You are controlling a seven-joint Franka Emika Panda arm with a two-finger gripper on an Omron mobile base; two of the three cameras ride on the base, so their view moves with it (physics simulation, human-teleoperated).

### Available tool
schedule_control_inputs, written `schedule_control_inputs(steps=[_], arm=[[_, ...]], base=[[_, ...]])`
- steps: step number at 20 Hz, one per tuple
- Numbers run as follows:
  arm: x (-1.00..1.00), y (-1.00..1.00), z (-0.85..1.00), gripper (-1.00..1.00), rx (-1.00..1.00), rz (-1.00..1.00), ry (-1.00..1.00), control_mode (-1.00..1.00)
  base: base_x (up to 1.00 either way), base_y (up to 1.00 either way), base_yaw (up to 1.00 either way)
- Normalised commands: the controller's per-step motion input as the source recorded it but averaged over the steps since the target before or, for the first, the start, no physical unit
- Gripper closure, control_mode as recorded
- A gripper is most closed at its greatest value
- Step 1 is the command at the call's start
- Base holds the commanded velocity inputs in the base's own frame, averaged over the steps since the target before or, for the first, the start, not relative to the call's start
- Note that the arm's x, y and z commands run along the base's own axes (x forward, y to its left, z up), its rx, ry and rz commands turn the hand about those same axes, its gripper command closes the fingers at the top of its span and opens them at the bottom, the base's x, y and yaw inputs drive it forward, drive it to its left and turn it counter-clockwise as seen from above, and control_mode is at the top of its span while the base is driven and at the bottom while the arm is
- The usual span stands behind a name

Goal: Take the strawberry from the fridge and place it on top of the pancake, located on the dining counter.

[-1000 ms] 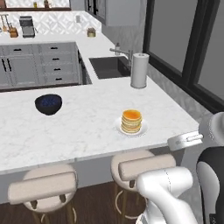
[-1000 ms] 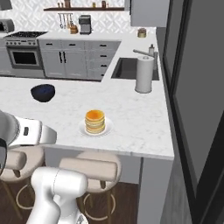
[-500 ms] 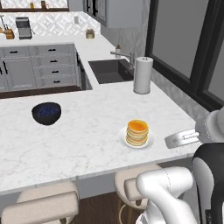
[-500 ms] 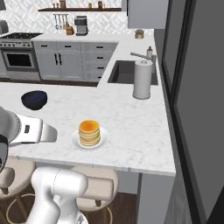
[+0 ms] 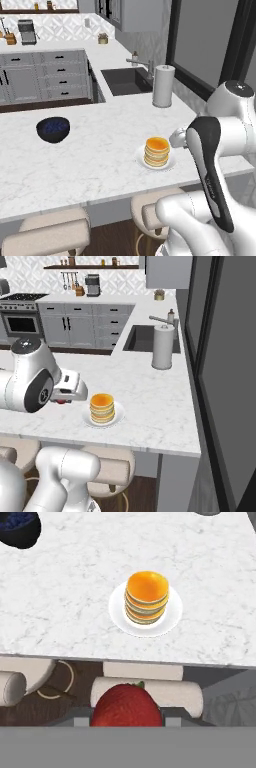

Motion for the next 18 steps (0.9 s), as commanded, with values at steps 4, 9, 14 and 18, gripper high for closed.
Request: schedule_control_inputs(steps=[4,9,14,18], arm=[[1.00,-0.10,-0.83,1.00,0.00,0.00,0.00,-1.00],[1.00,-0.33,-0.25,1.00,0.01,0.00,0.25,-1.00],[0.82,-0.02,-0.17,1.00,0.00,0.00,0.12,-1.00],[0.80,0.00,-0.33,1.00,0.00,0.00,0.04,-1.00]], base=[[0.00,0.00,0.00],[0.00,0.00,0.00],[0.00,0.00,0.00],[0.00,0.00,0.00]])
